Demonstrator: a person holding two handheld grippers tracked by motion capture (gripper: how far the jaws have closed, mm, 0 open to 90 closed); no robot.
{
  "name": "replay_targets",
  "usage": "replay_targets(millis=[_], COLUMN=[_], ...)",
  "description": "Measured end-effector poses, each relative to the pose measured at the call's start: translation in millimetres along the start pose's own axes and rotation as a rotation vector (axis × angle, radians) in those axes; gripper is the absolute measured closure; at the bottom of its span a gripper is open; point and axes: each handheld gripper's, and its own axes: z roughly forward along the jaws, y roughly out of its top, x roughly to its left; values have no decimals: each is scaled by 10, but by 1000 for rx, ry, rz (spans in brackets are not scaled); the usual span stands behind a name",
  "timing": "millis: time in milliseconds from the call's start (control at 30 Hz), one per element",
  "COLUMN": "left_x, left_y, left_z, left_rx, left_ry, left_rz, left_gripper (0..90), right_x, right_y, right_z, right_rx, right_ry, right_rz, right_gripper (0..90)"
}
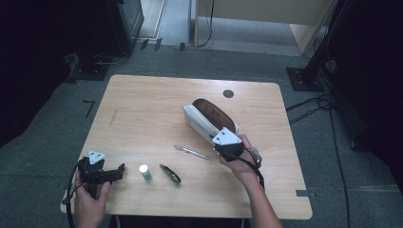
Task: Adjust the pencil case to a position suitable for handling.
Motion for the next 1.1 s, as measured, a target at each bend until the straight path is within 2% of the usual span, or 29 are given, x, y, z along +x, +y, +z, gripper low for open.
replay_targets(millis=[367,433,467,500,533,567,600,633,700,733,867,1033,1100], left_x=[0,0,0,0,0,0,0,0,0,0,0,0,0], left_y=[0,0,0,0,0,0,0,0,0,0,0,0,0], left_z=[0,0,0,0,0,0,0,0,0,0,0,0,0], left_rx=[0,0,0,0,0,0,0,0,0,0,0,0,0], left_ry=[0,0,0,0,0,0,0,0,0,0,0,0,0], left_rz=[0,0,0,0,0,0,0,0,0,0,0,0,0], left_gripper=[0,0,0,0,0,0,0,0,0,0,0,0,0], right_x=[17,0,-9,-9,-15,-21,-21,-38,-41,-48,-33,41,68], right_y=[-221,-243,-260,-260,-267,-277,-277,-272,-266,-255,-219,-196,-199], right_z=[-57,-58,-58,-58,-62,-95,-95,-144,-167,-213,-332,-468,-523], right_rx=[16,13,13,13,12,2,2,-27,-36,-49,-63,-78,-84], right_ry=[27,53,66,66,75,88,88,106,107,114,103,83,70], right_rz=[58,79,106,106,121,162,162,186,198,218,247,260,282], right_gripper=[778,720,638,638,592,550,550,501,484,442,363,291,301])
